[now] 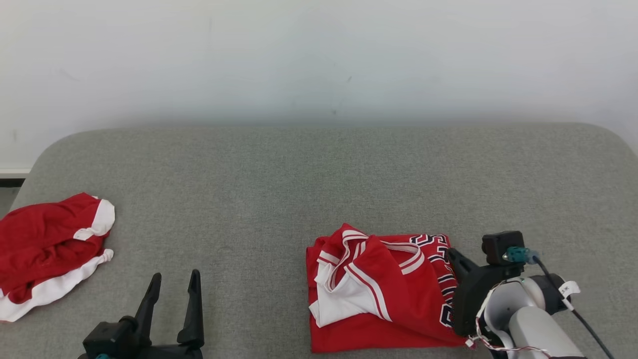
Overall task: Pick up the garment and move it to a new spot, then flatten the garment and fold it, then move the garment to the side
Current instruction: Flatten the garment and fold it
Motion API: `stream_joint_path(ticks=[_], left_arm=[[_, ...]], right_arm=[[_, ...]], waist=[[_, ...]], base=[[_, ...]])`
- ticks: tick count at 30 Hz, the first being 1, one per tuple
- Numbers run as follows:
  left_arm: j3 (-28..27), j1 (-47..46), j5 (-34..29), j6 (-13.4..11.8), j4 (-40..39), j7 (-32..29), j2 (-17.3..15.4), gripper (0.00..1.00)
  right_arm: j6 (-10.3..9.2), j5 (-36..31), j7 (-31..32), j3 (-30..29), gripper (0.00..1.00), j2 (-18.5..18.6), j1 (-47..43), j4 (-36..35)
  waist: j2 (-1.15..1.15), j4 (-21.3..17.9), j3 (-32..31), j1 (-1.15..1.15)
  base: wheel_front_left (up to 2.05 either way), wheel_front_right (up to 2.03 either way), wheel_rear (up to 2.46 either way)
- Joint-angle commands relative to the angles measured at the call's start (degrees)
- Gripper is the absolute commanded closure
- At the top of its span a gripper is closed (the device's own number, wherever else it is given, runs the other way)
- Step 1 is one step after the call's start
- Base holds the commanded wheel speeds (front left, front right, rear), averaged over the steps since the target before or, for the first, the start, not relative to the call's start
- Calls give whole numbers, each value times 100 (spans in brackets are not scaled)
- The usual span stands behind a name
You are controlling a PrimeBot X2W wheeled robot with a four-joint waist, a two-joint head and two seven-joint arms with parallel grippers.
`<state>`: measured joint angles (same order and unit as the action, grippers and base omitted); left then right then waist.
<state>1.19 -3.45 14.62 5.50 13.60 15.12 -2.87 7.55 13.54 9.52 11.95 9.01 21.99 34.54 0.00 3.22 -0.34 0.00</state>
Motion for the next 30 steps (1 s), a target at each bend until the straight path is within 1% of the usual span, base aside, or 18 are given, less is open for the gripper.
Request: stream_joint_path(ticks=[1,5,9,10,13,16,20,23,24,26,28,30], left_arm=[[-14,-56,-9,8,16,2,-4,0],[-30,-60,-29,45,36,2,-4,0],[-35,-92,-45,64,68,2,-4,0],[-35,-92,-45,64,68,2,-4,0],[-47,-77,-58,87,92,2,-3,0],[-57,-65,-62,102,106,2,-4,0],[-93,-50,-63,94,116,2,-2,0],[-122,-58,-56,74,118,2,-4,0],[-130,-56,-53,68,118,2,-3,0],[-147,-44,-48,67,112,2,-3,0],[-156,-26,-46,61,101,2,-4,0],[-167,3,-42,52,78,2,-4,0]], right_arm=[[-14,-99,-25,-13,100,-97,-40,97],[-14,-212,-22,161,100,-292,109,338],[-14,-111,-29,648,100,-474,221,558],[-14,-111,-29,648,100,-474,221,558],[-14,39,-6,1180,100,-551,280,647],[-14,357,35,1814,100,-606,286,594],[-15,921,133,2775,100,-610,231,296],[-15,1406,123,3236,100,-607,258,-9],[-15,1598,101,3290,100,-606,263,-111],[-14,1744,26,3373,100,-608,380,-272],[-15,1852,-117,3285,100,-607,423,-375],[-14,1825,-324,3098,100,-567,460,-462]], waist=[[0,44,25,0],[0,116,52,0],[0,196,65,0],[0,196,65,0],[0,237,56,0],[0,262,44,0],[0,256,30,0],[0,221,10,0],[0,202,2,0],[0,160,-16,0],[0,122,-39,0],[0,80,-68,0]], base=[[0,0,0],[0,0,0],[0,0,0],[0,0,0],[0,0,0],[0,0,0],[0,0,0],[0,0,0],[0,0,0],[0,0,0],[0,0,0],[0,0,0]])
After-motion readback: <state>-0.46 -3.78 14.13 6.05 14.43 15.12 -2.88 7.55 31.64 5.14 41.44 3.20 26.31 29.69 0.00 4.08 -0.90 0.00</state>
